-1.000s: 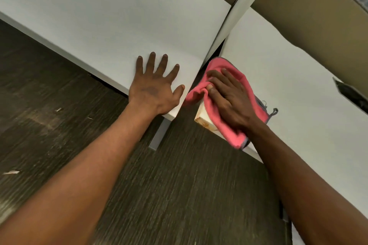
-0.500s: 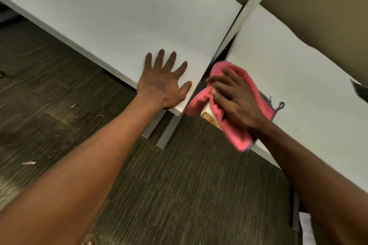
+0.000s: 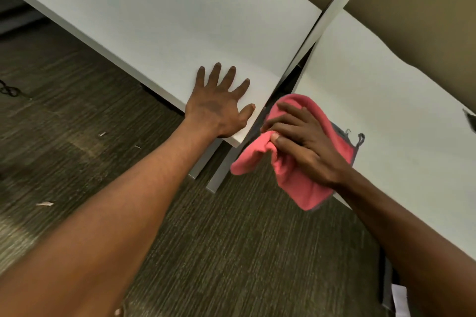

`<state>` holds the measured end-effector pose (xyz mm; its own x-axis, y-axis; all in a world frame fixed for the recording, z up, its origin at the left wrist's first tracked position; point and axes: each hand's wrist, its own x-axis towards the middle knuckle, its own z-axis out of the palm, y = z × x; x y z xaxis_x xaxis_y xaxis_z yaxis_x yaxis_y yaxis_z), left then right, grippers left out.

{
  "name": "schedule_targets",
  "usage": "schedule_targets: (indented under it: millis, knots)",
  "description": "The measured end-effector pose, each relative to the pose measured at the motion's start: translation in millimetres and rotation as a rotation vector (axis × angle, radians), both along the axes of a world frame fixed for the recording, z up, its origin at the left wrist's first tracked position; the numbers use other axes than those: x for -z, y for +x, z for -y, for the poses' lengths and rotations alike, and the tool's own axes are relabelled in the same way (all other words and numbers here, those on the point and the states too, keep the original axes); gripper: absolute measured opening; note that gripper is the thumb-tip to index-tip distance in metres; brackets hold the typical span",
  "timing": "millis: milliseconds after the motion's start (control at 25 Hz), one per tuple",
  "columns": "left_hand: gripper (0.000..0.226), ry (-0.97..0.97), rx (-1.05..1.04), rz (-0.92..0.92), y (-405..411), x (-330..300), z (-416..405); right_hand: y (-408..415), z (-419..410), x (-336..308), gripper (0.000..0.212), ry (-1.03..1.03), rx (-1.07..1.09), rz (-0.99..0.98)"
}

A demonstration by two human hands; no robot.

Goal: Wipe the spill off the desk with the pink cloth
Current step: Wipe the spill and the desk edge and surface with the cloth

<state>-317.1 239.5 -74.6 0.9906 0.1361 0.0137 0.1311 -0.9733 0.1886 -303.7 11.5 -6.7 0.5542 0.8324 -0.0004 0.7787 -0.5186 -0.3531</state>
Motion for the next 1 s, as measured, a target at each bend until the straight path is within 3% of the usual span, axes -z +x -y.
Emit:
schedule_targets:
  millis: [120,240,400,520,680,800,1000]
  knots:
    - [0.073,-0.003,0.006,-0.004,-1,-1,0,25,-4,-4,0.043,-0.014,0.06,-0.073]
    - [0.073,0.007,0.001,-0.008,0,-1,-1,37,-13,-6,0.048,-0.004,0.161,-0.018]
    - [0.072,-0.01,-0.005,0.006,-1,-1,0,-2,10,-1,0.037,0.03,0.041,-0.023]
    - [0.072,-0.003,-0.007,0.011,0,-1,-1,4,27,-5,0.044,0.037,0.053,-0.023]
    - [0.072,0.0,-0.007,0.004,0,0,0,3,46,-4,0.059,-0.131,0.137,0.098]
    - [0.072,-0.01,-0.015,0.029,0,2,2,-24,69,-1,0.069,-0.168,0.069,0.158]
    - [0.073,-0.002,-0.03,0.042,3,2,4,-29,54,1,0.065,-0.253,0.138,0.208]
